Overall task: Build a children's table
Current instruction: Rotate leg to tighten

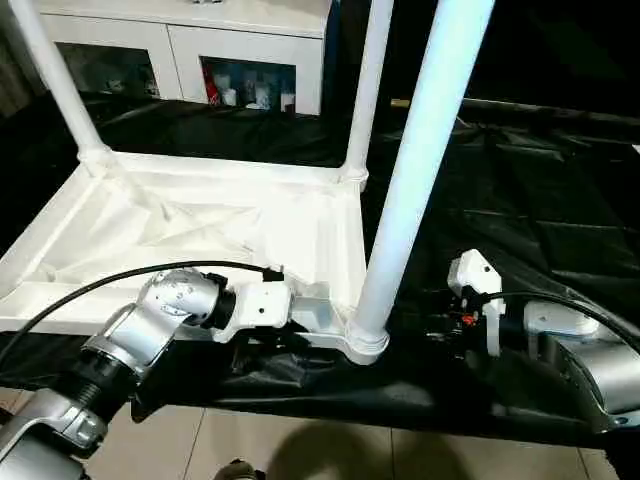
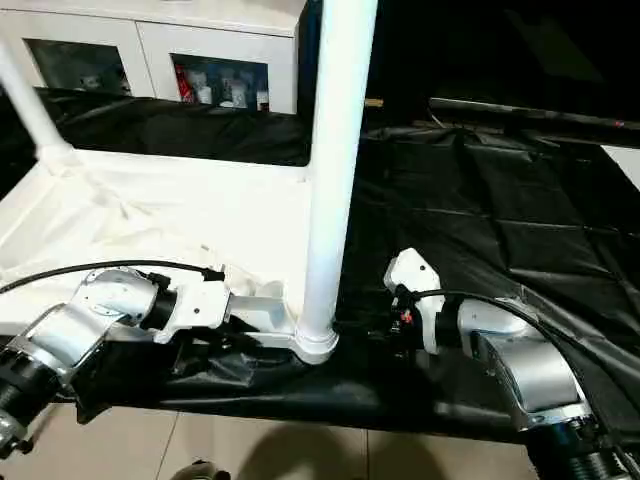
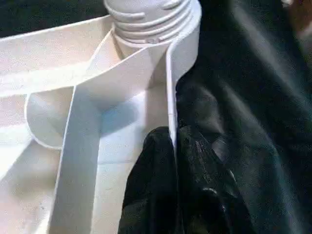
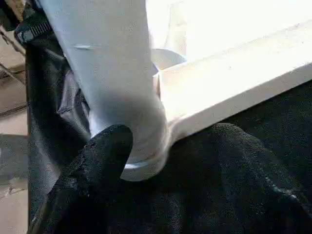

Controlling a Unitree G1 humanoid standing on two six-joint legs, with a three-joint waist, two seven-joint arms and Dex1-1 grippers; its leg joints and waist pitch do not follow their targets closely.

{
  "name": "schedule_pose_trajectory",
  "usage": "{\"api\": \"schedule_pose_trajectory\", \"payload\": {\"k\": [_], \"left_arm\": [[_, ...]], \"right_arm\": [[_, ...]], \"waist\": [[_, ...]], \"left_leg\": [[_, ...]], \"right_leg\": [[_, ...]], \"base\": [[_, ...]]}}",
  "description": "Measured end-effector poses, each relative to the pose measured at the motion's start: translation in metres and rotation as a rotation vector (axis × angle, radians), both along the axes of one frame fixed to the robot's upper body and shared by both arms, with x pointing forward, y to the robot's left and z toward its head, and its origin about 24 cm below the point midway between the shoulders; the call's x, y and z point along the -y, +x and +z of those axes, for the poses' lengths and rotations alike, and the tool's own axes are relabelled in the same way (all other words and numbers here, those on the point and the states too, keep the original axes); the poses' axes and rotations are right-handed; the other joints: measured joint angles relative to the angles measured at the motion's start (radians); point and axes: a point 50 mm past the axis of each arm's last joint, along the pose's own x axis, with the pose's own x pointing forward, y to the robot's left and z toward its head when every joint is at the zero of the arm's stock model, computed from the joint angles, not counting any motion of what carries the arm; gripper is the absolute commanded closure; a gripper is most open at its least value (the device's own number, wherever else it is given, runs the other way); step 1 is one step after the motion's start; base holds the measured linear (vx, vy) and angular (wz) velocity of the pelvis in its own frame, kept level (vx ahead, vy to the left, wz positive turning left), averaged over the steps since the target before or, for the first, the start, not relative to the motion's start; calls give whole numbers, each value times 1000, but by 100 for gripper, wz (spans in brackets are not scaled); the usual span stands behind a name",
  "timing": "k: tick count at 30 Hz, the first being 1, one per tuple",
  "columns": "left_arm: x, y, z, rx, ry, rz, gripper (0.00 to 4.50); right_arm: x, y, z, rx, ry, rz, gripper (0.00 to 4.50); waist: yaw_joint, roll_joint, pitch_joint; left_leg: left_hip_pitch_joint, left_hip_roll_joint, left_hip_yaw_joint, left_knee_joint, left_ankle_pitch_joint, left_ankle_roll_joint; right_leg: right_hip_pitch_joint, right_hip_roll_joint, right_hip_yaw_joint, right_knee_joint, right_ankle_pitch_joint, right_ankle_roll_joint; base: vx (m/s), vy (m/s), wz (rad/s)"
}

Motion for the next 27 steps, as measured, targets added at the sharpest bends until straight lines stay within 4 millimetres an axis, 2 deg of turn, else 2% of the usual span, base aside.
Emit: {"api": "schedule_pose_trajectory", "payload": {"k": [3,7,10,11,14,17,22,27], "left_arm": [[4,6,0,-66,-24,113,450],[0,12,1,-110,-45,219,450],[1,17,1,-104,-57,264,450],[1,18,1,-100,-60,277,450],[3,20,0,-91,-60,296,450],[5,22,0,-91,-62,320,450],[4,24,0,-106,-71,364,450],[5,26,0,-105,-73,368,450]], "right_arm": [[-5,1,-1,5,20,-11,139],[-5,2,-2,15,18,-39,139],[-12,12,-5,42,34,-112,139],[-16,17,-6,54,48,-147,113],[-26,29,-6,85,90,-228,101],[-31,31,-9,91,84,-233,62],[-47,39,-19,96,32,-193,62],[-52,48,-19,115,22,-187,62]], "waist": [[-6,0,0],[-29,1,0],[-37,1,-1],[-39,2,-1],[-37,4,-2],[-38,4,-2],[-51,4,-2],[-52,3,-2]], "left_leg": [[0,0,0,0,0,0],[0,0,-1,0,0,0],[0,0,-1,0,0,0],[-1,0,-1,0,0,0],[-1,0,0,-1,0,0],[-1,-1,0,-1,0,0],[-1,0,0,0,0,0],[-2,-1,0,-1,0,0]], "right_leg": [[0,0,0,0,1,0],[-2,1,0,0,1,0],[-4,1,0,0,1,0],[-5,1,0,0,1,0],[-5,1,0,0,1,0],[-5,1,1,-1,1,0],[-5,1,1,0,1,0],[-5,1,1,-1,1,0]], "base": [[0,0,0],[0,0,0],[0,0,0],[0,0,0],[0,0,0],[0,0,0],[0,0,0],[0,0,0]]}}
